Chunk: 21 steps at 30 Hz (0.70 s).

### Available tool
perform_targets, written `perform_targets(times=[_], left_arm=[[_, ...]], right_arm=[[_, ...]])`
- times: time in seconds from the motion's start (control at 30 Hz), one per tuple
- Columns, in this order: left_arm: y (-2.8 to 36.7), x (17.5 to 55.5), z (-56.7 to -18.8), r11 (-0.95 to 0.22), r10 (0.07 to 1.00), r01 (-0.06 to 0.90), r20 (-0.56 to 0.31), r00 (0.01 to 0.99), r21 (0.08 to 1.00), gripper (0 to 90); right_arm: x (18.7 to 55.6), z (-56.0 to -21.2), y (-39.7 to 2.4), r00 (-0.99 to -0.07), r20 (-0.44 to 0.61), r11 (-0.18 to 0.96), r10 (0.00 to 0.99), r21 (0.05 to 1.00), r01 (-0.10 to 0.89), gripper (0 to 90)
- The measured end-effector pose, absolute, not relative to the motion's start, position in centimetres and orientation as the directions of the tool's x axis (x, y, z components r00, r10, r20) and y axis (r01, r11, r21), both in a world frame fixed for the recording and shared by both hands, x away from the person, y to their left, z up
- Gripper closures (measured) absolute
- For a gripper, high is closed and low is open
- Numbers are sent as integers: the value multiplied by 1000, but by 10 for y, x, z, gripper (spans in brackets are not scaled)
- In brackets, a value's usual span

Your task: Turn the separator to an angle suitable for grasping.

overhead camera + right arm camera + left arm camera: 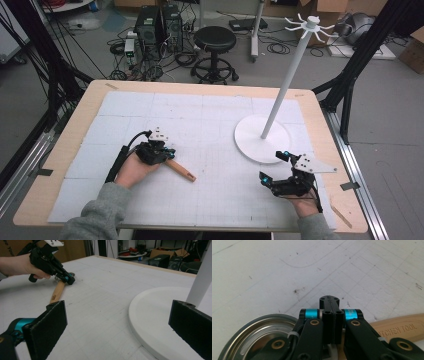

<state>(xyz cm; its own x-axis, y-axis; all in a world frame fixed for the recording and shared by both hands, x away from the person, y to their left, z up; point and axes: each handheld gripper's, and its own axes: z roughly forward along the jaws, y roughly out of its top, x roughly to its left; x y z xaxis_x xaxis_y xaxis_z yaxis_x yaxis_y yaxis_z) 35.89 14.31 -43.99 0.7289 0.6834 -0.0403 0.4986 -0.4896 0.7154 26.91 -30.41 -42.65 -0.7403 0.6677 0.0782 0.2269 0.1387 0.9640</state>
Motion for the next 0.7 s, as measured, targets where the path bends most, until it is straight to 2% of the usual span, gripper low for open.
perform_targets(times=[0.7], left_arm=[[146,345,-436,-544,671,486,7,741,683,899]], right_arm=[[270,-427,-303,-741,75,145,667,963,227,10]])
